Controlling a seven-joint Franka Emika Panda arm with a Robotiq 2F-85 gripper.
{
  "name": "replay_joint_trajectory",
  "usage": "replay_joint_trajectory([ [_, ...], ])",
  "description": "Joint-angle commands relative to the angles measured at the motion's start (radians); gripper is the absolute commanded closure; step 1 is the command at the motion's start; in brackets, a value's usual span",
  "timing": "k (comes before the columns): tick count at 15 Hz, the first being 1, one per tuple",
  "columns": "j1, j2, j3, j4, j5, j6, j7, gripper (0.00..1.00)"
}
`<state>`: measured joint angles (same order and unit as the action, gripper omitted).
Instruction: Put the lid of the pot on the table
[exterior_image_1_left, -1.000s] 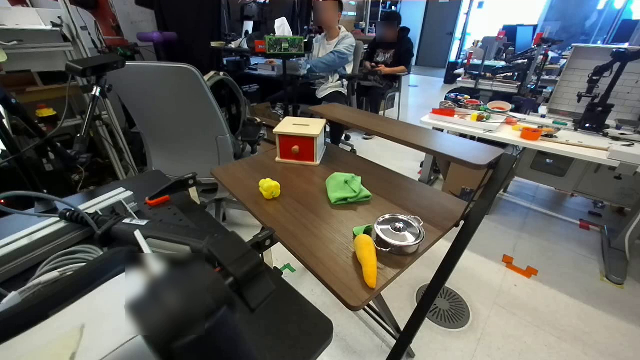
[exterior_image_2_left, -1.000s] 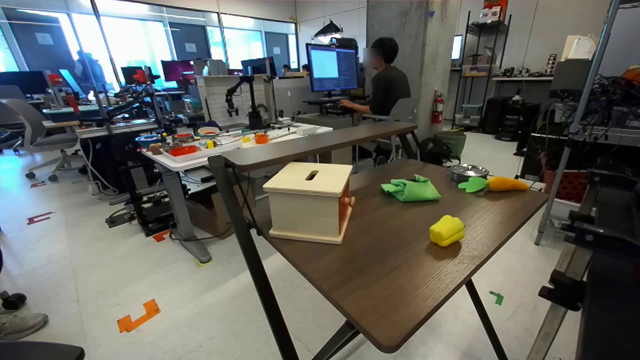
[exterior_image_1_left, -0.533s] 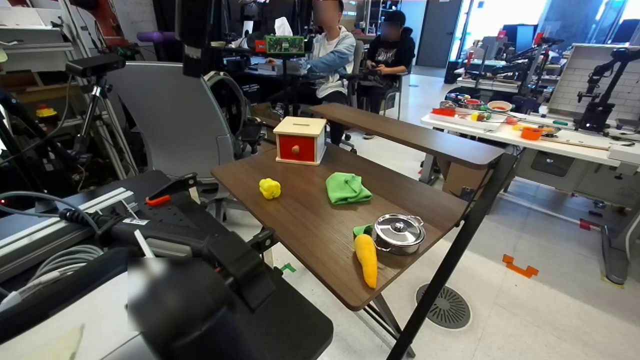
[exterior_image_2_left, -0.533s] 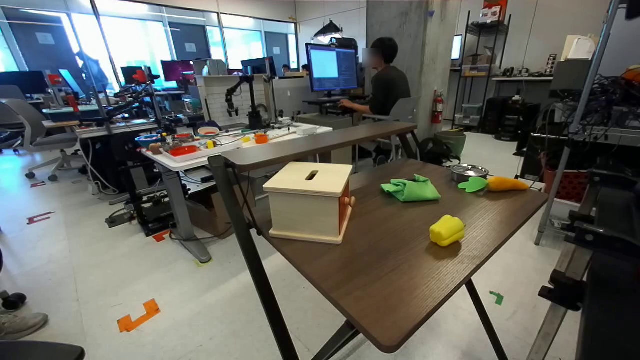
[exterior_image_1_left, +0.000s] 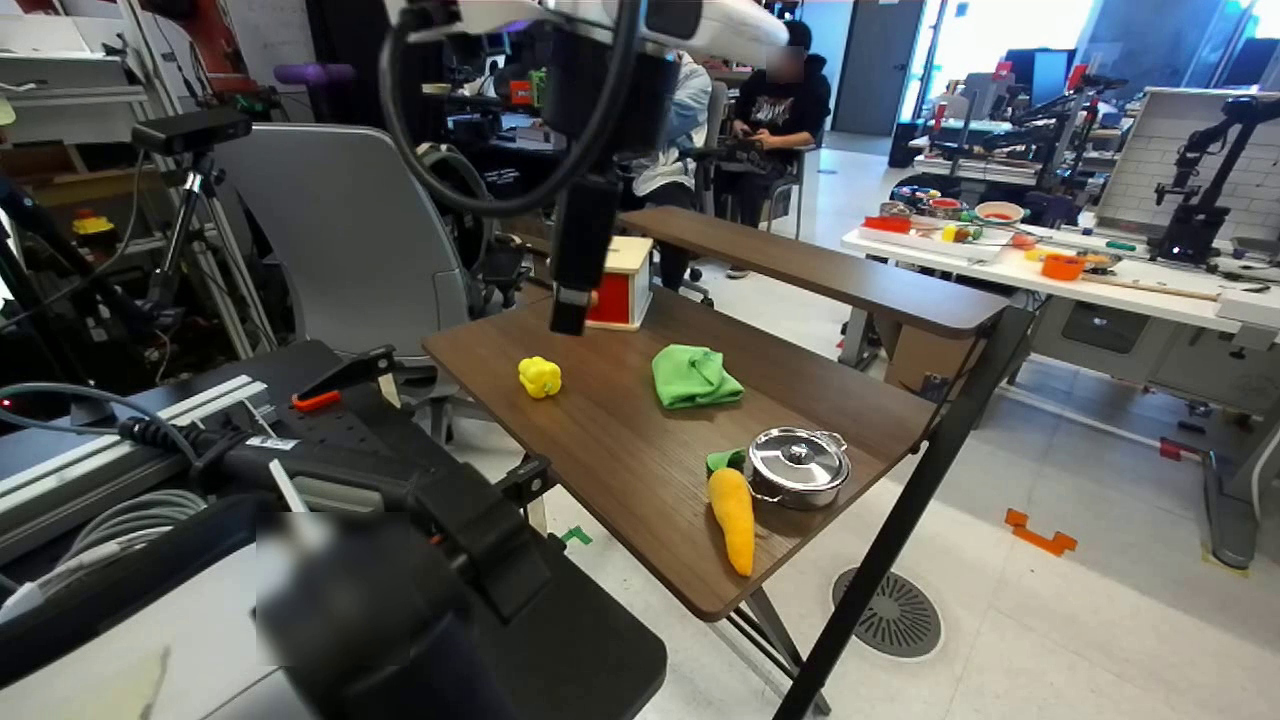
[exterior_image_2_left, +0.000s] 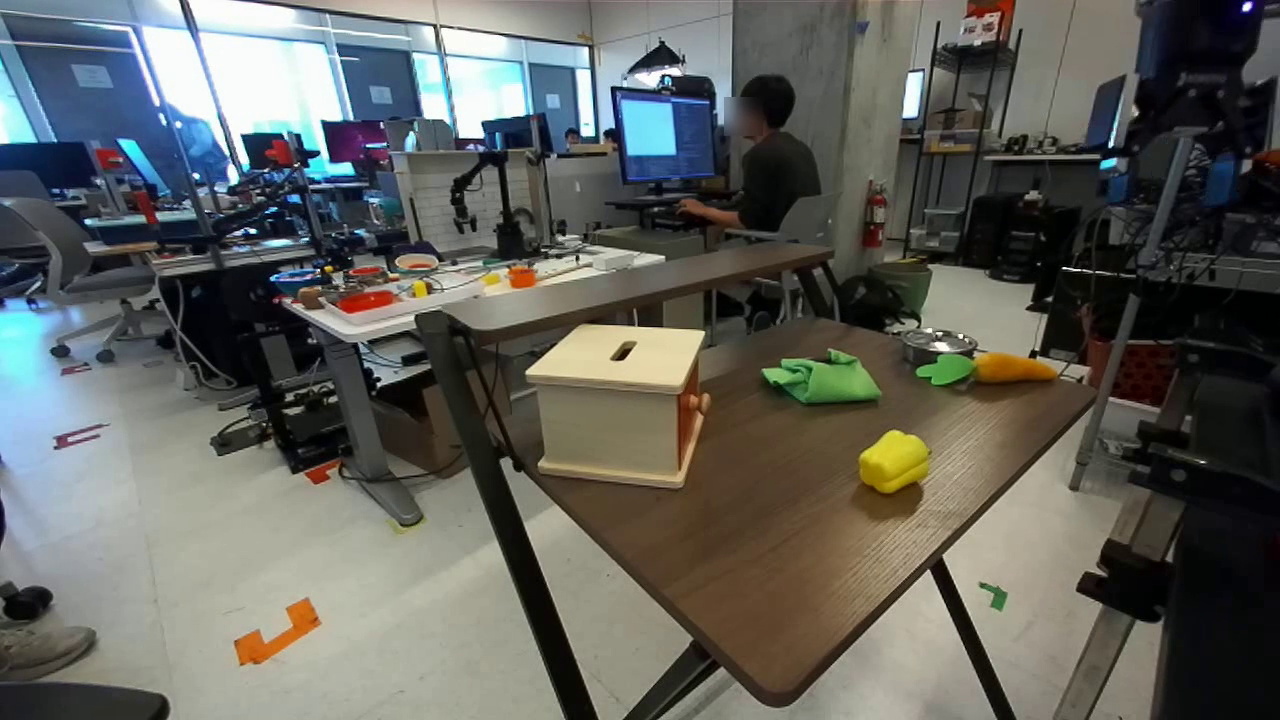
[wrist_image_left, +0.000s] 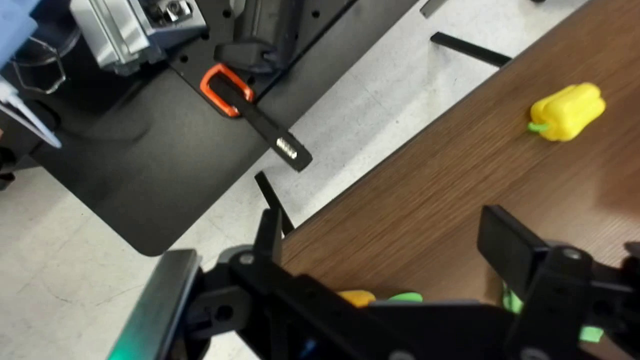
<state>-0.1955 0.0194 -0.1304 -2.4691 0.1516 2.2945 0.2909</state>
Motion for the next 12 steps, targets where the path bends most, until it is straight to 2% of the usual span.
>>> replay_joint_trajectory([
  [1, -0.001, 0.206, -0.037, 0.178, 0.004, 0.047, 0.051, 0.0],
  [8, 0.022, 0.507, -0.066, 0.51, 0.022, 0.058, 0.199, 0.0],
  [12, 0.048, 0.653, -0.076, 0.66, 0.017, 0.081, 0.288, 0.0],
])
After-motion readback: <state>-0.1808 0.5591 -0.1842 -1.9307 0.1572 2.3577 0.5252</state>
